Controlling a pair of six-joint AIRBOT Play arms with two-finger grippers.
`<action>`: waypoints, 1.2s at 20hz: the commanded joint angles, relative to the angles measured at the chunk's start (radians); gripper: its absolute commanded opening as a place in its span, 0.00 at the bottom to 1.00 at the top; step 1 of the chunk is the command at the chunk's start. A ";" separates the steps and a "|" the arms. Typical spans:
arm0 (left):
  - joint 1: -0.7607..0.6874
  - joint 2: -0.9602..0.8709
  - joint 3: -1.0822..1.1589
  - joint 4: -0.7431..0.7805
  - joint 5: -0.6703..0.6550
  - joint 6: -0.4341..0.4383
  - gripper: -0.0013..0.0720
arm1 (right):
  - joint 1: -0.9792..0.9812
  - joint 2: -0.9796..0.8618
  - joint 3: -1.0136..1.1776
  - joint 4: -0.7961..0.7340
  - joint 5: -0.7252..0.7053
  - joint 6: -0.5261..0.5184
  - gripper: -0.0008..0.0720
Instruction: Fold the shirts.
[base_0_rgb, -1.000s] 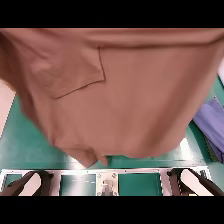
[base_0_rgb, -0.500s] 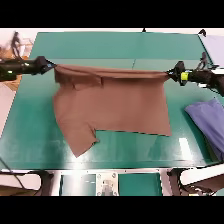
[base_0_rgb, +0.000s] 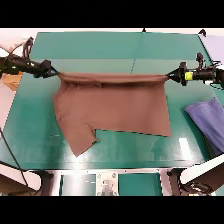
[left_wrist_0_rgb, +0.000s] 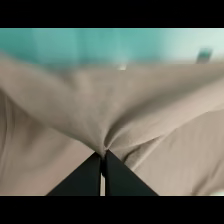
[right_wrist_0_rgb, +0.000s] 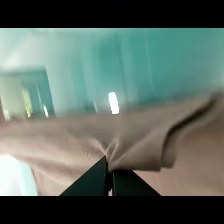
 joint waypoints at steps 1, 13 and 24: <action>-0.010 -0.006 -0.004 0.121 -0.158 -0.074 0.05 | 0.005 -0.003 -0.006 -0.161 0.139 0.053 0.03; -0.022 -0.006 -0.148 0.105 -0.118 -0.066 0.60 | 0.062 -0.010 -0.060 -0.328 0.192 0.131 0.53; 0.108 0.504 -0.749 0.149 -0.208 -0.116 0.72 | 0.031 0.466 -0.547 -0.572 0.183 0.175 0.40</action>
